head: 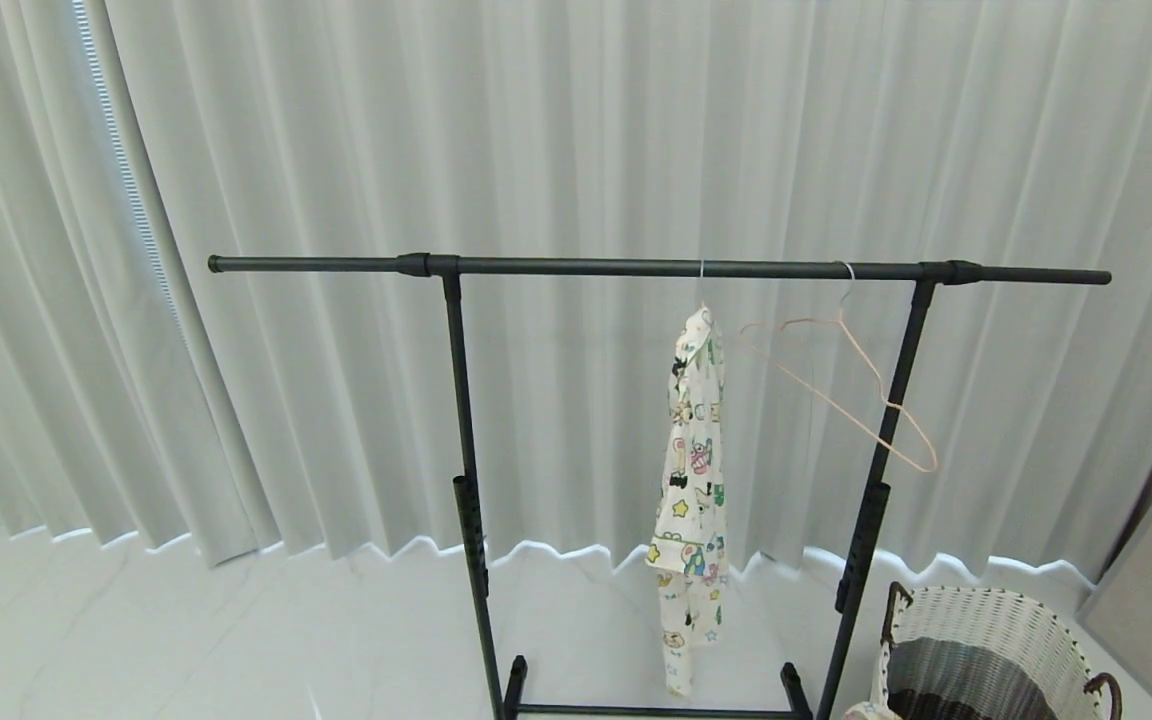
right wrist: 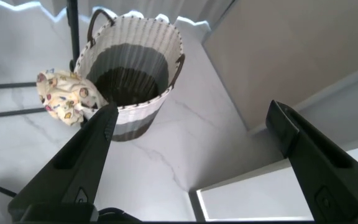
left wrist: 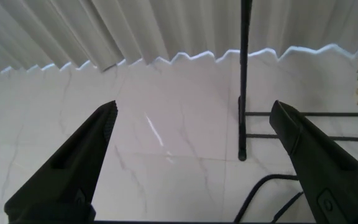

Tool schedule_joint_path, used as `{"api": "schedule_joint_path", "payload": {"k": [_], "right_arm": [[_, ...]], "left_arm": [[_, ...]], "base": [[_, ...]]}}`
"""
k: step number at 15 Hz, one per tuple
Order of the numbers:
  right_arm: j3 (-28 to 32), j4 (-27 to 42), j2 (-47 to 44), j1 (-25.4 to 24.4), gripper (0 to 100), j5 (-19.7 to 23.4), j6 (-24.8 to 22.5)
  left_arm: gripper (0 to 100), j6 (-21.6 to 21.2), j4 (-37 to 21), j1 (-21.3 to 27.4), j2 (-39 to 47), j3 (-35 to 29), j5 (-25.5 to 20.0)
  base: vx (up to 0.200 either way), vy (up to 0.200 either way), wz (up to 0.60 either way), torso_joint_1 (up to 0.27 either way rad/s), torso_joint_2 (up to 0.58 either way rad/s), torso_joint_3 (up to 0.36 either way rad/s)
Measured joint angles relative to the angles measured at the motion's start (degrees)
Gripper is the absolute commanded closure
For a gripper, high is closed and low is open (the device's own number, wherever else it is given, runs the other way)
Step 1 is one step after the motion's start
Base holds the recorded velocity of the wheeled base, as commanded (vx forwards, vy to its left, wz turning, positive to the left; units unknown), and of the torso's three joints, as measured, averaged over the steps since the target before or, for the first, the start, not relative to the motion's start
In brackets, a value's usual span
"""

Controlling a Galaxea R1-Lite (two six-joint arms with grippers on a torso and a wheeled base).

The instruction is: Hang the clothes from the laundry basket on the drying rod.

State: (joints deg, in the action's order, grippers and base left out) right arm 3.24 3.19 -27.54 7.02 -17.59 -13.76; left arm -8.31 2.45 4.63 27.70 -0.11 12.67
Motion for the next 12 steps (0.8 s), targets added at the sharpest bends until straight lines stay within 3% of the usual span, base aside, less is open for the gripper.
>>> {"api": "schedule_joint_path", "payload": {"k": [12], "right_arm": [[0.02, -0.05, -2.97, -0.11, 0, 0.02, -0.06]], "left_arm": [[0, 3.15, -0.27, 0.02, -2.40, 0.00, -0.18]], "base": [[0.000, 0.000, 0.00, -0.248, 0.50, 0.255]]}}
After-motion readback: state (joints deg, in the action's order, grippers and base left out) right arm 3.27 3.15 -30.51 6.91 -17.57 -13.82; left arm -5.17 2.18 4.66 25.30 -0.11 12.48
